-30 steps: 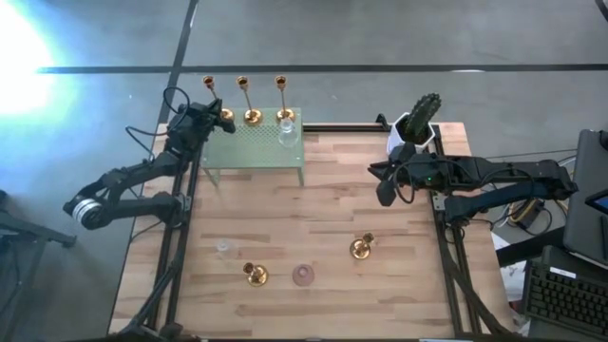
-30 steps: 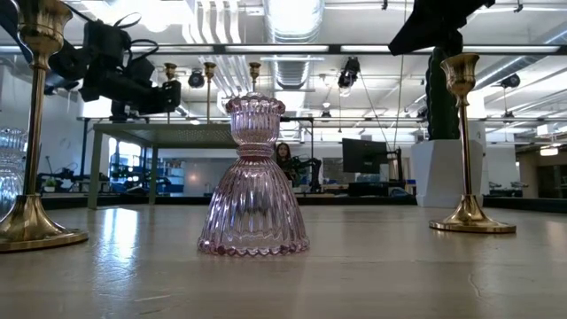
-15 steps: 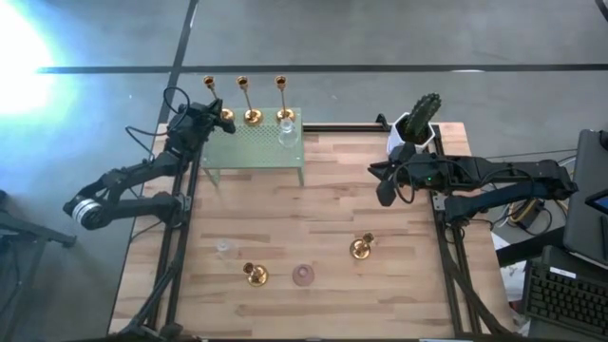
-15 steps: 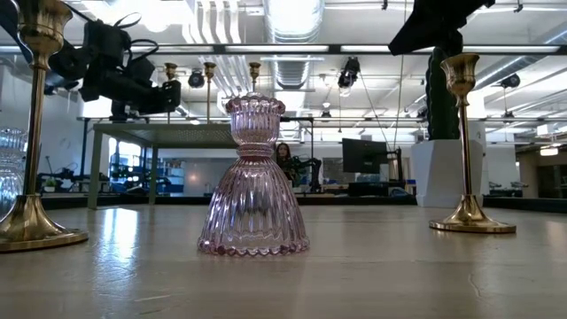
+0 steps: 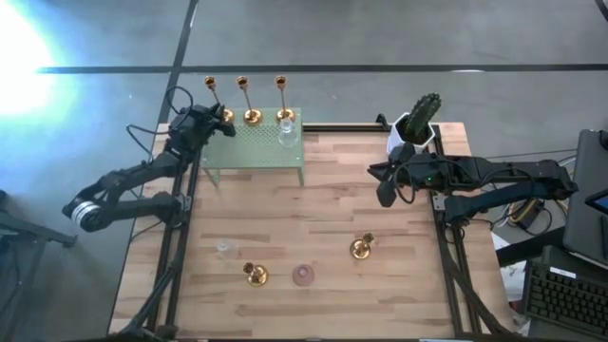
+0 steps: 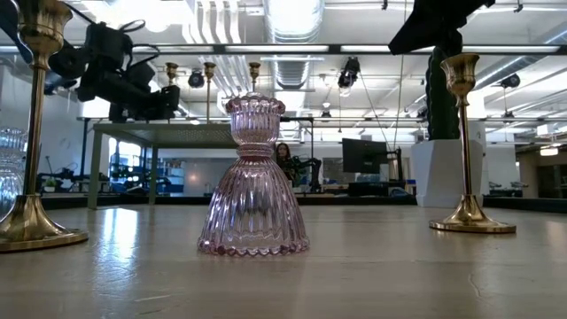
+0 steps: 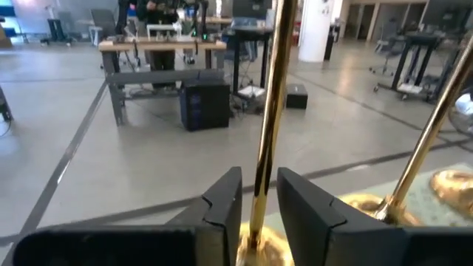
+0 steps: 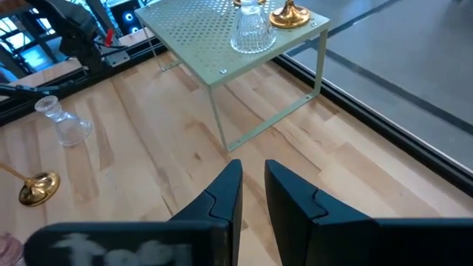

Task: Pick & Place candle stick holders
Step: Put the pink candle holder on the shelf

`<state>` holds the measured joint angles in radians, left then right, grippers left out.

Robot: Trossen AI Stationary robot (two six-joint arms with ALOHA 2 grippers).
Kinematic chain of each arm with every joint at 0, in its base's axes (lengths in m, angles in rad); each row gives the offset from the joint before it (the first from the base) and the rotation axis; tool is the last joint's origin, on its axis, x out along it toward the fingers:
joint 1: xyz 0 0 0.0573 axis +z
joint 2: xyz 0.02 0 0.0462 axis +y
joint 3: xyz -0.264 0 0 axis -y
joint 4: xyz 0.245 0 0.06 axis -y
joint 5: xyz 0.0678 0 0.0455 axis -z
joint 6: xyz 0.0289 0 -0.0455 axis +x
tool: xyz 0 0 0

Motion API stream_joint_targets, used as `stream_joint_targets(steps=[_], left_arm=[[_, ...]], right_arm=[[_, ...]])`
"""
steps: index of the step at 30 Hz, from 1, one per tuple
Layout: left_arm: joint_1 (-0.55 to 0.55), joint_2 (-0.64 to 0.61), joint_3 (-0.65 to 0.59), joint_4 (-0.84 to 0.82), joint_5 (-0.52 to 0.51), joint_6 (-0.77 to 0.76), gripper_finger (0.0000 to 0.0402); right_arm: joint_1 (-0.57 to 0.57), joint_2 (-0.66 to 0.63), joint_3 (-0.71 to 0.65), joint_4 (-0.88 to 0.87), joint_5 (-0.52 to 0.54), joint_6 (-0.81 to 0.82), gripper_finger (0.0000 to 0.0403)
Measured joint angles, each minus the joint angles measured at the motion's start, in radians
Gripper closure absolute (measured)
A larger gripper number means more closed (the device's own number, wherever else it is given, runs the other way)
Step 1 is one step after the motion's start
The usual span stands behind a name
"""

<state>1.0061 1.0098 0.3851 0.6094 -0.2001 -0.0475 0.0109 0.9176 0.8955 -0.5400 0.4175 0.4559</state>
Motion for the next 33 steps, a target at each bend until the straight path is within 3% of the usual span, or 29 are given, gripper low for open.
stream_joint_targets(steps=[10, 14, 25, 29, 33], left_arm=[[0.0, -0.084, 0.0, -0.046, 0.002, -0.014, 0.0241], [-0.001, -0.123, 0.001, -0.095, 0.055, -0.017, 0.0218], [-0.001, -0.305, 0.001, -0.3, 0.118, -0.019, 0.0204], [-0.001, -0.402, 0.002, -0.395, 0.18, -0.051, 0.0204], [-0.001, -0.495, 0.002, -0.449, 0.323, -0.073, 0.0204]], right_arm=[[0.0, 0.0, 0.0, 0.0, -0.008, 0.009, 0.0351], [0.0, 0.0, 0.0, 0.0, -0.008, 0.009, 0.0351], [0.0, 0.0, 0.0, 0.0, -0.017, 0.009, 0.0351], [0.0, 0.0, 0.0, 0.0, -0.039, 0.008, 0.0351], [0.0, 0.0, 0.0, -0.001, -0.062, 0.006, 0.0351]])
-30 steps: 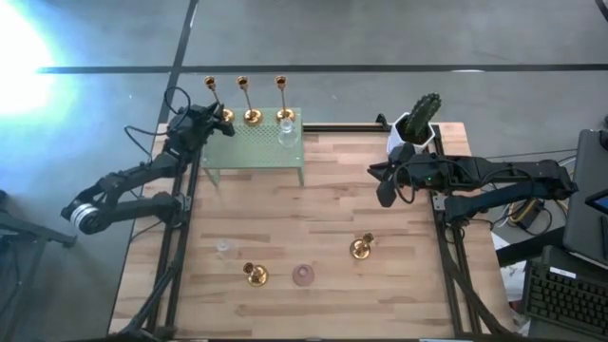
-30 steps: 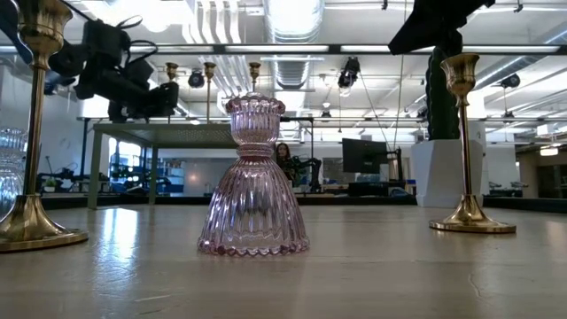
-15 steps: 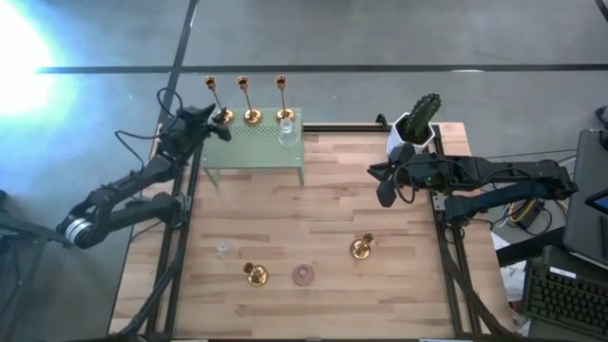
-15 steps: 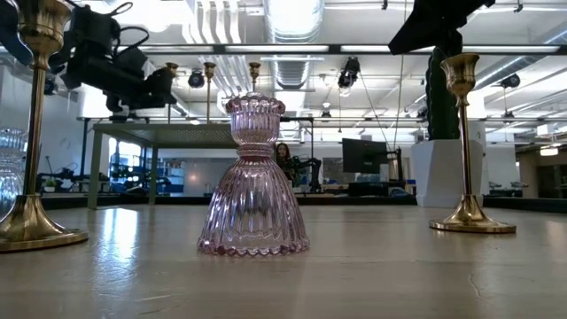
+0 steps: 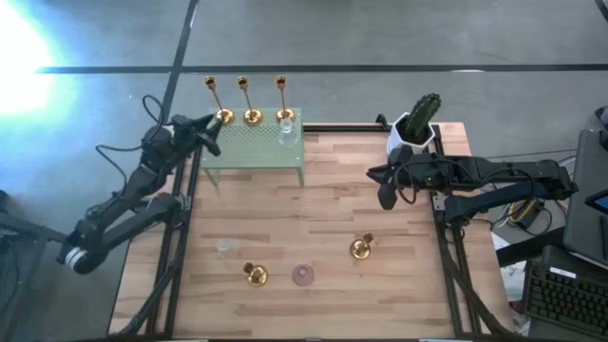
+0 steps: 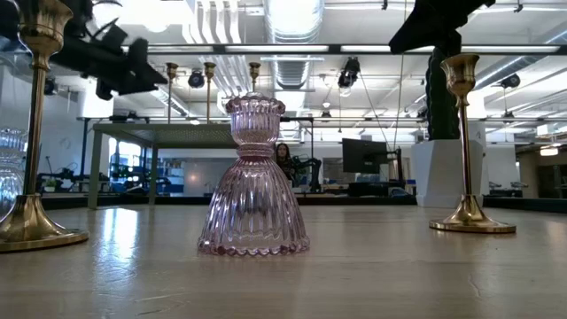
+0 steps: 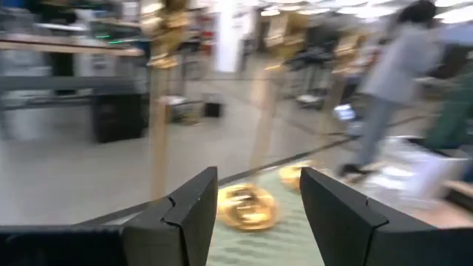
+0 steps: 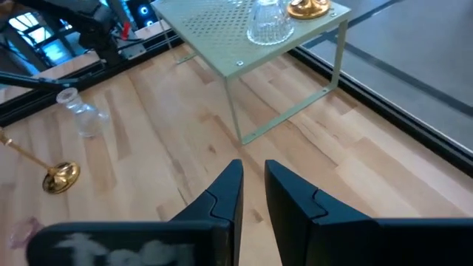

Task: Pick & Place candle stick holders
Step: Put the pink candle holder on the shelf

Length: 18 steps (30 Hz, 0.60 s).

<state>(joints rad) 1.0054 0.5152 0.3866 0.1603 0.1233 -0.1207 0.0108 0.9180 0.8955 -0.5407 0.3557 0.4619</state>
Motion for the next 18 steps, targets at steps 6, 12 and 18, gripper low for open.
stream_joint_targets(steps=[6, 12, 18], left_arm=[[0.0, -0.108, 0.0, -0.013, 0.273, -0.079, 0.0204], [-0.004, -0.147, 0.0, -0.027, 0.405, -0.117, 0.0204], [-0.033, -0.136, -0.048, -0.05, 0.581, -0.11, 0.0204]], right_arm=[[0.0, 0.0, 0.0, 0.0, -0.048, -0.009, 0.0351], [0.0, 0.0, 0.0, 0.0, -0.062, -0.033, 0.0351], [0.0, 0.0, 0.0, 0.001, -0.066, -0.07, 0.0351]])
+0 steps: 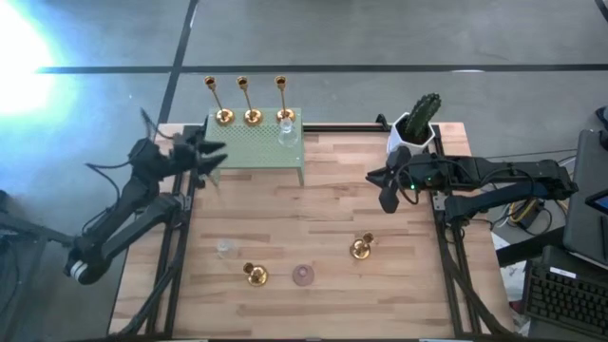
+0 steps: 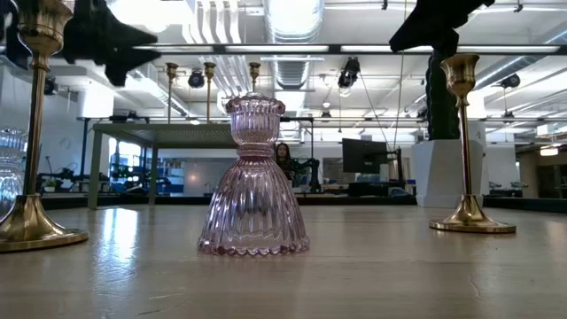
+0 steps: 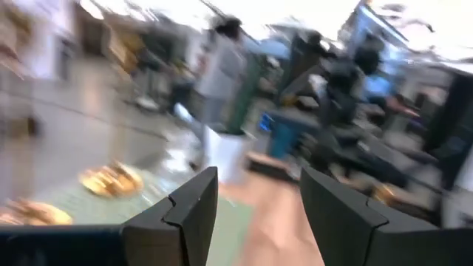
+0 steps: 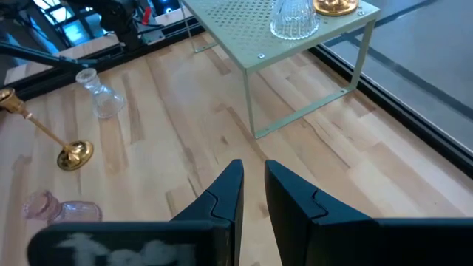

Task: Pick & Place candle stick holders
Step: Put the pink candle holder on the shelf

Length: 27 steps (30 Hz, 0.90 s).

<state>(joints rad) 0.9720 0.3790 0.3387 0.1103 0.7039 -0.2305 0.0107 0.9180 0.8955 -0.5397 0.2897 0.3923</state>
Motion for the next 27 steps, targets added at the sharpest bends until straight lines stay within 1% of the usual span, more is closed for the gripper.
stream_joint_targets(steps=[4, 9, 14, 17, 20, 22, 27], left_arm=[[-0.028, 0.0, -0.028, 0.004, 0.13, -0.011, 0.0204], [-0.076, 0.001, -0.038, 0.007, 0.227, -0.044, 0.0204], [-0.144, 0.0, -0.038, 0.01, 0.257, -0.07, 0.0204], [-0.198, 0.0, -0.038, 0.01, 0.269, -0.086, 0.0204], [-0.26, -0.001, -0.038, 0.012, 0.275, -0.087, 0.0204], [-0.299, 0.0, -0.039, 0.014, 0.275, -0.091, 0.0204], [-0.366, 0.0, -0.039, 0.079, 0.282, -0.115, 0.0204]], right_arm=[[0.0, 0.0, -0.004, 0.0, -0.002, 0.0, 0.0351], [0.0, 0.0, -0.012, 0.001, -0.003, 0.0, 0.0351], [0.0, 0.0, -0.013, 0.005, -0.028, -0.004, 0.0351], [0.0, 0.0, -0.014, 0.0, -0.084, -0.004, 0.0351], [0.001, 0.0, -0.025, -0.042, -0.156, 0.009, 0.0351], [0.014, 0.0, -0.035, -0.072, -0.184, 0.039, 0.0352], [0.096, 0.0, -0.05, -0.172, -0.187, 0.137, 0.0371]])
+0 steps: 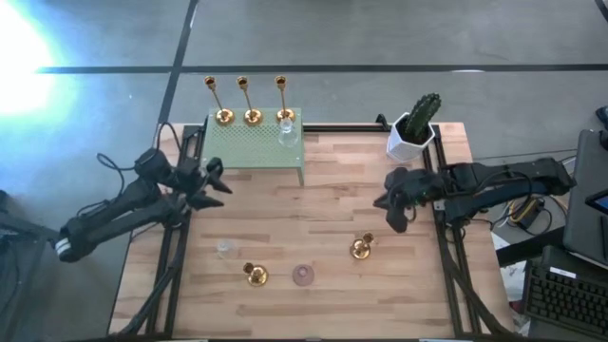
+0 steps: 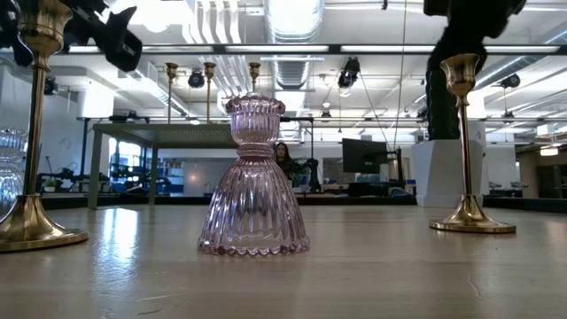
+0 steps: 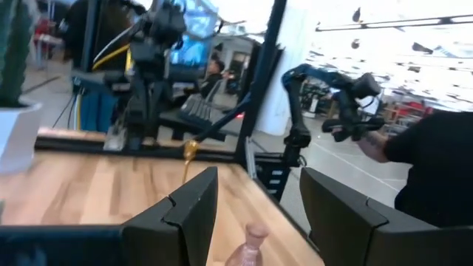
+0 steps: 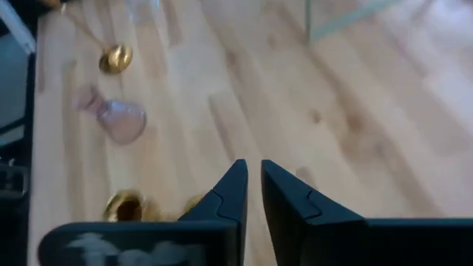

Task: Pick & Place candle stick holders
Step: Put the pink candle holder on the shelf

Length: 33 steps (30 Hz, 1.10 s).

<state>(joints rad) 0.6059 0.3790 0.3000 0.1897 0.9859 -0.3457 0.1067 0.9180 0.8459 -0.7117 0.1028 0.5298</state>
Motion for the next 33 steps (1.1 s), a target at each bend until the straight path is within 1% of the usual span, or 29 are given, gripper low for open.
stream_joint_targets(steps=[2, 5, 9, 14, 16, 19, 24, 29, 33], left_arm=[[-0.01, 0.0, 0.001, 0.029, 0.0, -0.005, 0.0204], [-0.011, 0.0, 0.011, 0.046, -0.002, -0.007, 0.0204], [-0.011, 0.0, 0.015, 0.048, -0.003, -0.007, 0.0204], [-0.02, 0.0, 0.013, 0.048, -0.004, -0.003, 0.0205], [-0.032, 0.005, 0.013, 0.049, -0.019, 0.0, 0.0207], [-0.057, 0.03, 0.015, 0.049, -0.027, 0.001, 0.0212], [-0.115, 0.089, 0.029, 0.048, -0.044, 0.055, 0.0216], [-0.172, 0.135, 0.051, 0.049, -0.045, 0.106, 0.0216], [-0.209, 0.17, 0.062, 0.049, -0.045, 0.109, 0.0216]], right_arm=[[0.041, 0.0, 0.0, -0.016, 0.005, 0.042, 0.0382], [0.106, 0.0, 0.0, -0.054, 0.041, 0.1, 0.0392], [0.194, 0.0, 0.0, -0.099, 0.131, 0.174, 0.0394], [0.278, 0.0, 0.0, -0.058, 0.291, 0.151, 0.0394], [0.291, 0.0, 0.0, -0.042, 0.349, 0.139, 0.0394], [0.293, 0.0, 0.0, -0.017, 0.4, 0.109, 0.0394], [0.293, 0.0, 0.0, 0.053, 0.441, 0.052, 0.0394], [0.293, 0.0, 0.0, 0.1, 0.443, 0.038, 0.0394], [0.293, 0.0, 0.0, 0.098, 0.443, 0.038, 0.0394]])
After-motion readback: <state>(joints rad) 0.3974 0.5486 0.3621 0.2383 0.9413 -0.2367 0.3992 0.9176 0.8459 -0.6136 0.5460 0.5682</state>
